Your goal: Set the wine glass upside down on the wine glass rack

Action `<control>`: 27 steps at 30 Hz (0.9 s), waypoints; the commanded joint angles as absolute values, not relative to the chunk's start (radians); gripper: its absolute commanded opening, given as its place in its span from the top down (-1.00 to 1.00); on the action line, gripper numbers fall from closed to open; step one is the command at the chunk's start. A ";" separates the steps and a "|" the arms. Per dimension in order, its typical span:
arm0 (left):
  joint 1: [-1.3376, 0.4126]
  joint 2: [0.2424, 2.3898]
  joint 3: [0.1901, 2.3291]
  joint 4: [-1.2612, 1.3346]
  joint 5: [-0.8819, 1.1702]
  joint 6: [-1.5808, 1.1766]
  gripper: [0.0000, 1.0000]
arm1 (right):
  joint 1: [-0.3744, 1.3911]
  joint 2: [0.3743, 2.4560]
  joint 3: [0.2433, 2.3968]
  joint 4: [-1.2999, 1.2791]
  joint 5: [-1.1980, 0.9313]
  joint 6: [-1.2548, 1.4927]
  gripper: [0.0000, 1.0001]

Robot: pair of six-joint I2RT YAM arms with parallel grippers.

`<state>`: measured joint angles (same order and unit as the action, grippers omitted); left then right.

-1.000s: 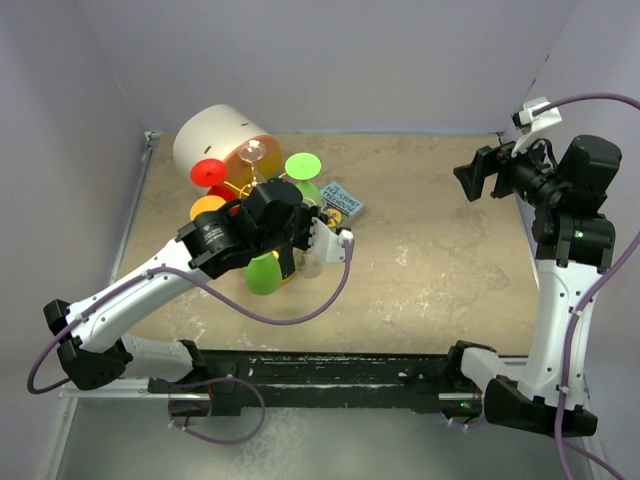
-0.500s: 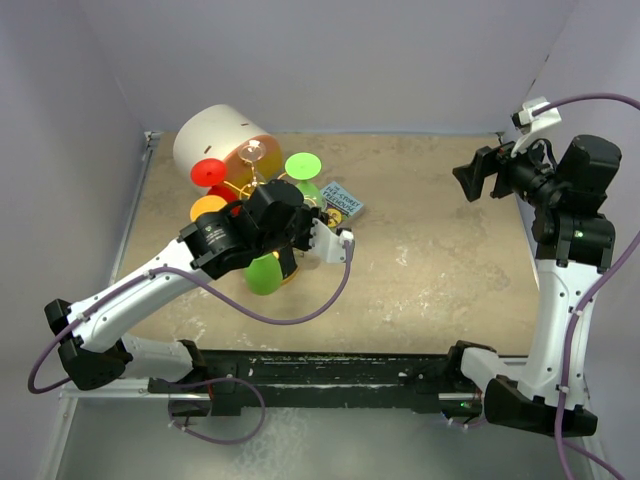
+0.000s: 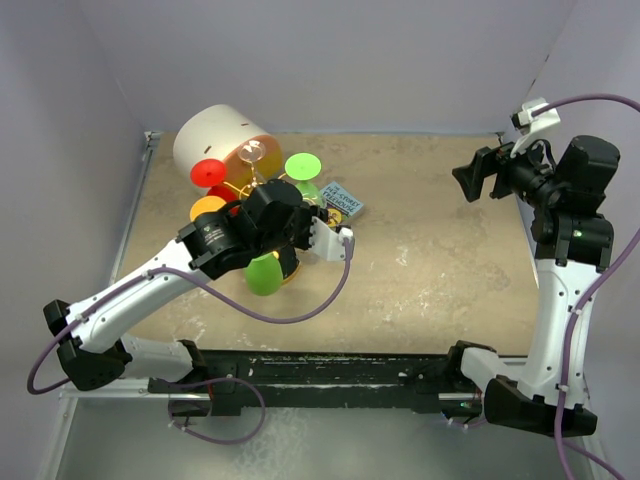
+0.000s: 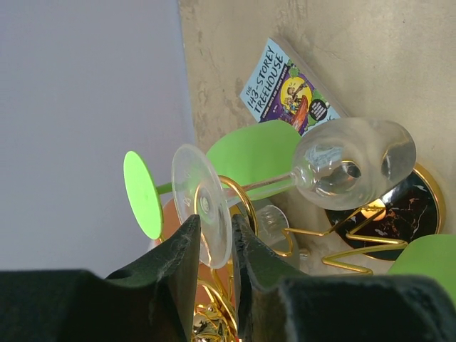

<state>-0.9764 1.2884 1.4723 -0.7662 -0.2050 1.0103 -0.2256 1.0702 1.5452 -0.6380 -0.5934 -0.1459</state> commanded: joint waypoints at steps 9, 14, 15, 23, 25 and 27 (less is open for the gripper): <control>-0.952 1.246 1.533 -0.758 -0.139 0.909 0.39 | -0.237 1.047 1.540 -0.595 -0.610 -0.133 -0.84; -0.948 1.241 1.529 -0.773 -0.110 0.895 0.35 | -0.238 1.041 1.536 -0.592 -0.611 -0.132 -0.84; -0.946 1.239 1.528 -0.775 -0.106 0.892 0.33 | -0.239 1.040 1.537 -0.593 -0.611 -0.132 -0.84; -0.938 1.225 1.540 -0.778 -0.083 0.880 0.26 | -0.241 1.043 1.542 -0.596 -0.614 -0.128 -0.84; -0.936 1.223 1.540 -0.781 -0.077 0.878 0.26 | -0.242 1.045 1.540 -0.594 -0.617 -0.127 -0.84; -0.936 1.220 1.539 -0.788 -0.071 0.877 0.25 | -0.243 1.045 1.539 -0.595 -0.616 -0.127 -0.84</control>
